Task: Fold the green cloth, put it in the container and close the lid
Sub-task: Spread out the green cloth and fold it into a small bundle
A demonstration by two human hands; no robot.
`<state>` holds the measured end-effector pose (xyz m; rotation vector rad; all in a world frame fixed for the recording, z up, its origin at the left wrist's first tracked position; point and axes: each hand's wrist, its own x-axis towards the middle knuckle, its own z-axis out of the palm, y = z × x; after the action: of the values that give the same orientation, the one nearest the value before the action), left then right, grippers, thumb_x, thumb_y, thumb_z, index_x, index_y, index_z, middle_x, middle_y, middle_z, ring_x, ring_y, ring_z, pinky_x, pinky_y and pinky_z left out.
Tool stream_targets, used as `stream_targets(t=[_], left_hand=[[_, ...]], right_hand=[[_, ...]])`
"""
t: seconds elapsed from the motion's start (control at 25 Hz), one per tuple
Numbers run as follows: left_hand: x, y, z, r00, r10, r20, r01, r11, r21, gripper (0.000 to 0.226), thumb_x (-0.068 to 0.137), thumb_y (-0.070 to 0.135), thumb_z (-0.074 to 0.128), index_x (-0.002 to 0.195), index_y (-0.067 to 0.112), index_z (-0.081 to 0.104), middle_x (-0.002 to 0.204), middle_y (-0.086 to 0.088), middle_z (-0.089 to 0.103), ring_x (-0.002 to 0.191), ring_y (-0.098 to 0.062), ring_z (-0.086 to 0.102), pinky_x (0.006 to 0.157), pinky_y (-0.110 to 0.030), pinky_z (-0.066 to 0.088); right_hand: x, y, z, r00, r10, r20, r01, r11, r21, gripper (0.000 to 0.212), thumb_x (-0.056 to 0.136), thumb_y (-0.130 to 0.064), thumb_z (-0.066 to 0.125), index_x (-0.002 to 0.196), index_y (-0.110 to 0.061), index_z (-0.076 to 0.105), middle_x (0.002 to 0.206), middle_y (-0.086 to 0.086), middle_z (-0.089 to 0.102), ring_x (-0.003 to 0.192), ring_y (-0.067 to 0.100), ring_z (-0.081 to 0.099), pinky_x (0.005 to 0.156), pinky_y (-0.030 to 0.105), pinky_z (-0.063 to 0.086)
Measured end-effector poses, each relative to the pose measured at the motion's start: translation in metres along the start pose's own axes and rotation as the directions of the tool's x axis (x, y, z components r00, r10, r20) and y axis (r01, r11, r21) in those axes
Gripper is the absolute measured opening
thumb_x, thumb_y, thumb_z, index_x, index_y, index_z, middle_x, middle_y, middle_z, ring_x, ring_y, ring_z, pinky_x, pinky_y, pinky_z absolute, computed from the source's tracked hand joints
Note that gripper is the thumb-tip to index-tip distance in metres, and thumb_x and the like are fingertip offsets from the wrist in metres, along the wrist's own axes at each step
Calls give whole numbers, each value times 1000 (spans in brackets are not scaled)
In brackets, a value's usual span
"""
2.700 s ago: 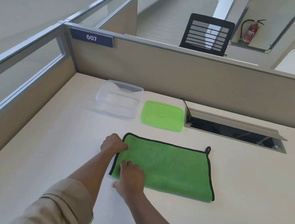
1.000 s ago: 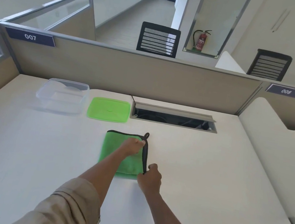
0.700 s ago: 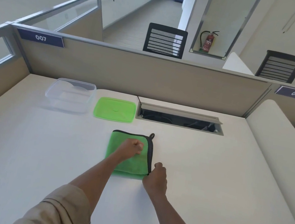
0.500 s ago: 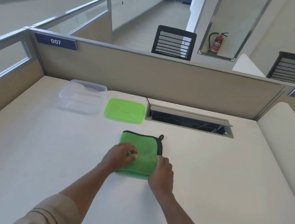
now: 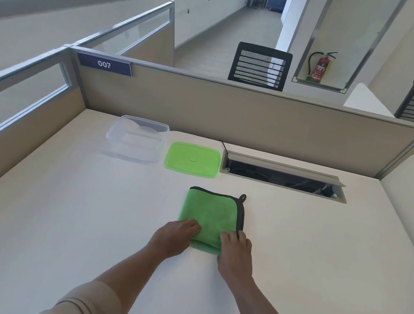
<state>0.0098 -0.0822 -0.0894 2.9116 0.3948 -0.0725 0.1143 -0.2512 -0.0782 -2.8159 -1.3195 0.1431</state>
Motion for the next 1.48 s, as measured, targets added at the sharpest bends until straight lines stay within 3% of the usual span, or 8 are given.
stream_targets(t=[0.16,0.44,0.56,0.68,0.8,0.92,1.08,1.48], left_hand=[[3,10,-12,999,-47,4,47,999,20,17,89,7,41,103,11,50,98,-10,60,83,-38,63,59,-41,41],[-11,-4,-24,996,-75,38,80,982,-170,7,87,23,39,94,21,38,94,-10,65,76,-36,56,60,-36,39],[-19,-17,-23,997,-66,27,70,979,-192,40,81,40,53,117,27,45,115,-5,66,102,-33,62,78,-36,49],[-24,-31,-20,986,-14,164,42,986,-163,91,70,49,71,148,23,32,149,-1,45,135,-22,43,112,-37,36],[-24,-38,-16,976,35,215,-19,997,-74,96,71,39,77,151,22,27,156,1,34,146,-17,28,118,-38,27],[-22,-36,-13,993,-31,114,52,981,-188,58,82,27,69,136,25,47,137,2,54,127,-25,52,102,-37,44],[-14,-37,-21,953,-303,28,271,803,-531,19,91,22,61,108,15,58,100,-10,71,92,-33,63,78,-40,50],[34,-34,-28,829,-554,77,487,645,-589,29,98,38,43,79,17,42,82,-4,58,75,-27,53,60,-34,36]], right_hand=[[2,0,-4,999,-48,-12,47,996,-78,46,84,-22,61,127,-18,47,123,3,53,121,29,42,102,41,36],[12,13,-11,994,-68,-81,65,997,-34,48,73,3,51,115,-17,58,105,3,63,106,29,54,88,37,44],[18,21,-16,997,-1,-71,13,987,158,48,66,3,51,107,-19,62,93,6,65,91,30,60,74,34,45],[20,32,-20,999,45,7,-44,933,358,38,68,-5,55,101,-23,58,86,3,66,78,27,60,64,34,48],[21,37,-20,996,75,51,-91,851,518,24,71,-10,59,88,-26,55,70,-4,63,64,21,57,56,36,46],[25,43,-17,992,118,47,-122,786,607,22,73,-14,63,86,-29,53,68,-6,63,60,17,58,55,35,46],[36,48,-12,980,192,48,-167,671,722,22,79,-23,71,90,-29,53,77,-7,65,70,13,61,58,31,46],[76,48,-13,923,378,72,-287,551,784,24,87,-39,64,99,-21,55,84,-3,64,77,21,63,69,41,54]])
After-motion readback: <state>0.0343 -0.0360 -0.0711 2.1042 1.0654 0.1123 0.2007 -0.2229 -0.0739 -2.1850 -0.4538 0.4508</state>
